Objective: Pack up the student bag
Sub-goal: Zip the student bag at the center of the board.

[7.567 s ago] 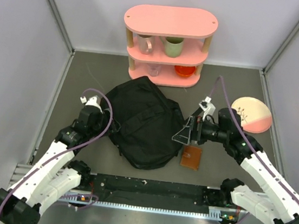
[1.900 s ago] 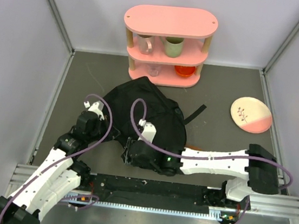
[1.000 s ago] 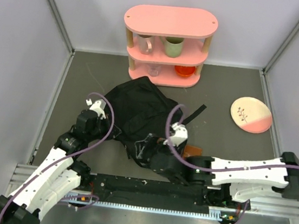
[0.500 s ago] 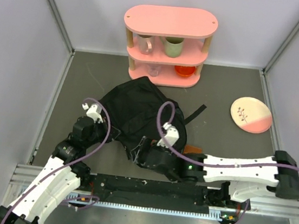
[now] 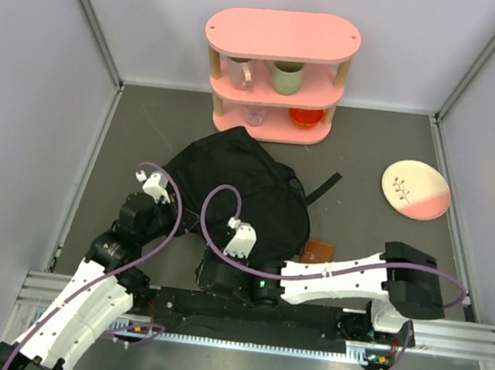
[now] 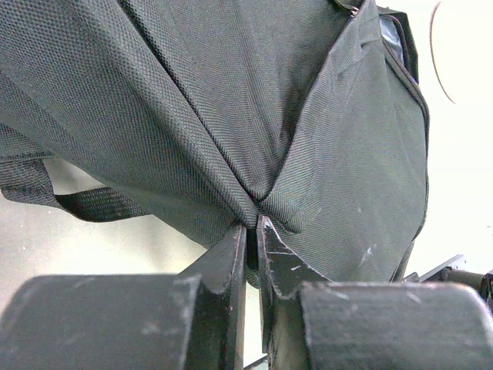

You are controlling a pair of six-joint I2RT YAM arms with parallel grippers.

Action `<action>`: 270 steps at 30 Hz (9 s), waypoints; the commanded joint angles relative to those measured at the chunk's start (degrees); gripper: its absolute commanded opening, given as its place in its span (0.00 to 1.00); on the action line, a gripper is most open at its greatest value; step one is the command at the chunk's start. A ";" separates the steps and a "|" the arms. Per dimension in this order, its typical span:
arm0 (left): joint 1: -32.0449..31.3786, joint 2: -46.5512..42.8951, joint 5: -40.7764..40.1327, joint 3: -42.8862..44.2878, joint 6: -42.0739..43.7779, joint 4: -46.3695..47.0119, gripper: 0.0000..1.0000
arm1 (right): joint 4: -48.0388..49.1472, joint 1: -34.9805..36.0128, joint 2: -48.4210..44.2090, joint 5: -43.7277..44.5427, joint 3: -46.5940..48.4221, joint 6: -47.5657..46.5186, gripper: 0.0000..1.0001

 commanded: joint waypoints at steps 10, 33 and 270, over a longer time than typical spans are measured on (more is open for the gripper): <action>-0.05 -0.35 3.12 3.05 1.04 3.87 0.00 | 1.40 -5.38 4.07 4.74 3.84 -2.09 0.57; -0.14 -2.46 3.91 2.97 0.16 2.73 0.00 | -3.07 -7.22 10.13 12.47 8.85 3.71 0.54; -2.15 1.21 3.23 -7.41 -11.11 -3.33 0.00 | 12.03 -15.23 -9.20 -48.35 -9.78 -39.88 0.00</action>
